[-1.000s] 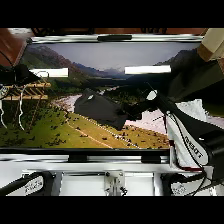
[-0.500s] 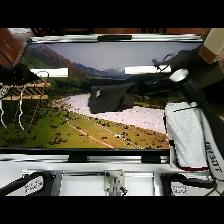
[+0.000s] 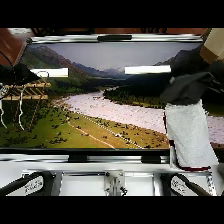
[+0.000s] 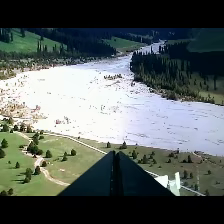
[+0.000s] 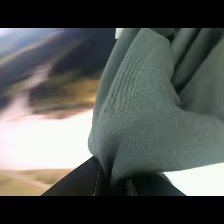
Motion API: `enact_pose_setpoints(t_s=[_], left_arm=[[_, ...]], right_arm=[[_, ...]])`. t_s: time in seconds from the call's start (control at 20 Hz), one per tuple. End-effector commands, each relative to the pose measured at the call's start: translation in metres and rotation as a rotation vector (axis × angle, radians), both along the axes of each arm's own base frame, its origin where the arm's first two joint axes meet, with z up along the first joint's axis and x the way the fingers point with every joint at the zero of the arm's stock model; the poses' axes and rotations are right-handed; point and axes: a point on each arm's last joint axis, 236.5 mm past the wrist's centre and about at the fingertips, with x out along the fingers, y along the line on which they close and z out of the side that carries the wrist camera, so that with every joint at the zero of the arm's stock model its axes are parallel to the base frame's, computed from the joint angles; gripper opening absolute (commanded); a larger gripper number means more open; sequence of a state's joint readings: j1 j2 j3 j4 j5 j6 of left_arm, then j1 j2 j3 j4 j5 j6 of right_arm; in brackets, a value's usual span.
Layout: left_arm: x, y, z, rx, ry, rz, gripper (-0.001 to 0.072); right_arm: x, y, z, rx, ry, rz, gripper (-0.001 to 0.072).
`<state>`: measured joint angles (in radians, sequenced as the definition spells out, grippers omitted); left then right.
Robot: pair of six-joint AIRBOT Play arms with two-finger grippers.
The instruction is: Fold the shirts.
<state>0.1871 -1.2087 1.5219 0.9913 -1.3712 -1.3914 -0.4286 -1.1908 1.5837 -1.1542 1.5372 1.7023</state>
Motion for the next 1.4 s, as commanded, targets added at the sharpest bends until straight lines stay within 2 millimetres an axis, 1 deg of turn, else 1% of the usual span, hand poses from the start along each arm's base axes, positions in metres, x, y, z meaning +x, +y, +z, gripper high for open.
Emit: enact_pose_setpoints(t_s=[0.0,0.05,0.1,0.15,0.2,0.25,0.3,0.35,0.4,0.5,0.55,0.65,0.7,0.75,0.8,0.9,0.95,1.05,1.1,1.15,1.2,1.25,1.3,1.35], left_arm=[[-0.001,-0.001,0.001,0.008,-0.007,-0.012,0.0037],[-0.001,-0.001,0.001,0.008,-0.006,-0.014,0.0036],[-0.003,-0.001,0.0,0.011,-0.003,-0.021,0.0037],[-0.004,-0.002,-0.001,0.012,0.002,-0.026,0.0037],[-0.005,-0.002,-0.001,0.012,0.004,-0.028,0.0037],[-0.005,-0.003,-0.001,0.012,0.005,-0.03,0.0037],[-0.005,-0.003,-0.001,0.012,0.004,-0.032,0.0037],[-0.005,-0.004,-0.001,0.012,0.004,-0.034,0.0037],[-0.005,-0.005,-0.001,0.012,0.004,-0.036,0.0037],[-0.005,-0.006,-0.001,0.016,0.001,-0.043,0.0037],[-0.006,-0.006,-0.001,0.016,0.003,-0.044,0.0037],[-0.007,-0.006,-0.002,0.016,0.008,-0.048,0.0036],[-0.007,-0.006,-0.002,0.016,0.007,-0.047,0.0037],[-0.006,-0.006,-0.002,0.016,0.008,-0.047,0.0037],[-0.006,-0.006,-0.002,0.016,0.008,-0.047,0.0037],[-0.007,-0.007,-0.002,0.014,0.008,-0.047,0.0037],[-0.007,-0.007,-0.002,0.011,0.008,-0.049,0.0037],[-0.008,-0.008,-0.002,0.008,0.011,-0.052,0.0037],[-0.009,-0.008,-0.002,0.009,0.015,-0.054,0.0037],[-0.009,-0.008,-0.003,0.01,0.018,-0.056,0.0037],[-0.011,-0.008,-0.004,0.016,0.025,-0.059,0.0037],[-0.012,-0.006,-0.008,0.034,0.036,-0.061,0.0036],[-0.014,-0.002,-0.013,0.073,0.047,-0.061,0.0036],[-0.015,0.004,-0.02,0.135,0.059,-0.059,0.0036]], right_arm=[[-0.081,-0.071,-0.009,-0.163,0.236,-0.18,0.0078],[-0.099,-0.086,-0.011,-0.206,0.294,-0.226,0.0078],[-0.113,-0.097,-0.011,-0.239,0.334,-0.263,0.0078],[-0.122,-0.1,-0.012,-0.244,0.363,-0.278,0.0078],[-0.129,-0.095,-0.014,-0.222,0.394,-0.275,0.0078],[-0.129,-0.092,-0.014,-0.206,0.389,-0.275,0.0078],[-0.128,-0.083,-0.014,-0.176,0.377,-0.271,0.0078],[-0.13,-0.077,-0.018,-0.155,0.381,-0.272,0.0078],[-0.138,-0.072,-0.026,-0.143,0.404,-0.271,0.0078],[-0.164,-0.058,-0.052,-0.118,0.479,-0.275,0.0078],[-0.182,-0.054,-0.066,-0.123,0.528,-0.284,0.0078],[-0.227,-0.06,-0.093,-0.193,0.661,-0.333,0.0078],[-0.246,-0.062,-0.105,-0.216,0.723,-0.362,0.0079],[-0.254,-0.056,-0.118,-0.197,0.755,-0.371,0.0078],[-0.253,-0.045,-0.13,-0.152,0.758,-0.364,0.0078],[-0.238,-0.024,-0.15,-0.05,0.711,-0.346,0.0078],[-0.235,-0.021,-0.156,-0.03,0.706,-0.366,0.0079],[-0.242,-0.027,-0.159,-0.054,0.731,-0.402,0.0082],[-0.246,-0.029,-0.159,-0.067,0.746,-0.405,0.019],[-0.253,-0.029,-0.157,-0.078,0.776,-0.385,0.0507],[-0.26,-0.028,-0.153,-0.087,0.802,-0.337,0.0612],[-0.271,-0.035,-0.144,-0.127,0.843,-0.324,0.0622],[-0.274,-0.05,-0.134,-0.194,0.838,-0.354,0.0622],[-0.271,-0.061,-0.121,-0.237,0.806,-0.396,0.0622]])
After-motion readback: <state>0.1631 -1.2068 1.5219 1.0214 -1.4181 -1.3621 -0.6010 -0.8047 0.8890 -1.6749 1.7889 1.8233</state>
